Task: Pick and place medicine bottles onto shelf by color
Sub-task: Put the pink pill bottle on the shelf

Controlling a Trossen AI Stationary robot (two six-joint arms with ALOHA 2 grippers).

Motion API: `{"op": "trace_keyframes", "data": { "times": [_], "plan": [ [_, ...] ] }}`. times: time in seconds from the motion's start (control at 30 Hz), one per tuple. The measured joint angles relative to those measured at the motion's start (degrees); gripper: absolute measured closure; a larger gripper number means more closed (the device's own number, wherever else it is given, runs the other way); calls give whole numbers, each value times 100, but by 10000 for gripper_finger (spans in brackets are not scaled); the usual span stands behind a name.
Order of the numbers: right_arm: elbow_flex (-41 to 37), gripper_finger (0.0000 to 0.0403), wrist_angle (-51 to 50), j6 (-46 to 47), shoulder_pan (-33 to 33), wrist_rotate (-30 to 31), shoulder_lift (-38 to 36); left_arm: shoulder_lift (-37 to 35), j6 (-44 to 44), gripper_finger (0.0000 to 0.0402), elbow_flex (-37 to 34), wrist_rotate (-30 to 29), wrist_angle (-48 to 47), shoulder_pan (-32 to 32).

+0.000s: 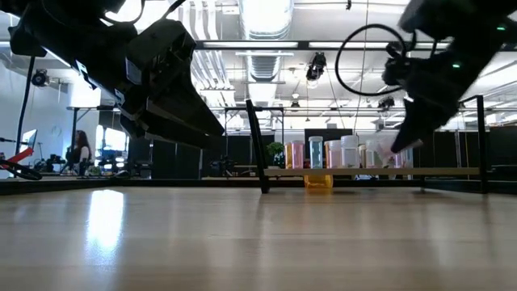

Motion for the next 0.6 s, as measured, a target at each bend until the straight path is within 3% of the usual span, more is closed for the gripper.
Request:
{"op": "trace_keyframes", "data": {
  "times": [0.17,0.33,0.47,0.6],
  "plan": [
    [-434,315,1167,325,1051,26,826,0,4,190,0,0,-1,0],
    [-420,311,1553,429,1316,258,1764,0,17,190,0,2,0,0],
    [-199,292,1361,210,1315,287,2157,0,17,190,0,1,1,0],
    [350,258,355,18,1305,191,2152,0,17,190,0,2,2,0]
  ]
}}
